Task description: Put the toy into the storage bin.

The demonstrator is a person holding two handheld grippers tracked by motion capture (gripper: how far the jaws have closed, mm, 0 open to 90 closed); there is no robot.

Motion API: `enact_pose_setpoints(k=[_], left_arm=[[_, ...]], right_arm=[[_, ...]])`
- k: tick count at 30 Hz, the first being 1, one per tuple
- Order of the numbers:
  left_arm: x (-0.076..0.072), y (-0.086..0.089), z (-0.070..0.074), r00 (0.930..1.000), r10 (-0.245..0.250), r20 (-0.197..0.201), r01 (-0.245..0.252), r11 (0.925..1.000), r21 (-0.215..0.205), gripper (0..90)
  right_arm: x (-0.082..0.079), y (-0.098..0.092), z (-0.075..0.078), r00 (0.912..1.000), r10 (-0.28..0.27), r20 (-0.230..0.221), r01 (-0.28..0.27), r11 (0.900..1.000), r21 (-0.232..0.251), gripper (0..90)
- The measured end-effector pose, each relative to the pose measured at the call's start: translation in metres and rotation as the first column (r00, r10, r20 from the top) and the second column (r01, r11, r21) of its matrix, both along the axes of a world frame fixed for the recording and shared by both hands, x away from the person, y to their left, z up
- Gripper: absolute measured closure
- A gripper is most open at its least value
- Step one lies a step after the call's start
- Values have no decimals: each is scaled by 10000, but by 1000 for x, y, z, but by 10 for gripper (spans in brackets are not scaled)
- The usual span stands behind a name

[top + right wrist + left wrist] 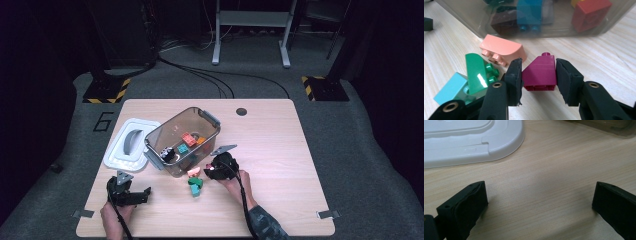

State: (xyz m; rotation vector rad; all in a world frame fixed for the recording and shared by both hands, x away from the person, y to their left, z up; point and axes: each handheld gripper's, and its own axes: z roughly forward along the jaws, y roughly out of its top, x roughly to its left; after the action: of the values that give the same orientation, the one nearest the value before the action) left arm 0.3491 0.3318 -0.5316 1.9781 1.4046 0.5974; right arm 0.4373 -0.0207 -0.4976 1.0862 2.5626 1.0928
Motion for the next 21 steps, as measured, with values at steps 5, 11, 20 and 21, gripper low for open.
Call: enact_pose_setpoints(k=[5,11,20,21], left_arm=[[0,0,0,10000,-6,-9,6,10000,-12,0],[0,-1,0,10000,59,15,-59,9999,-94,0],[0,-1,-1,10000,56,47,-55,9999,-90,0],[0,-1,0,10000,64,44,-63,9999,-87,0]], right_arm=[[3,1,-3,9998,181,-61,-182,9996,-233,564],[6,-1,-1,9999,134,55,-133,9998,-170,588],[11,-20,5,9997,-249,2,249,9996,101,589],[12,-23,6,9997,-228,110,227,9997,110,589]])
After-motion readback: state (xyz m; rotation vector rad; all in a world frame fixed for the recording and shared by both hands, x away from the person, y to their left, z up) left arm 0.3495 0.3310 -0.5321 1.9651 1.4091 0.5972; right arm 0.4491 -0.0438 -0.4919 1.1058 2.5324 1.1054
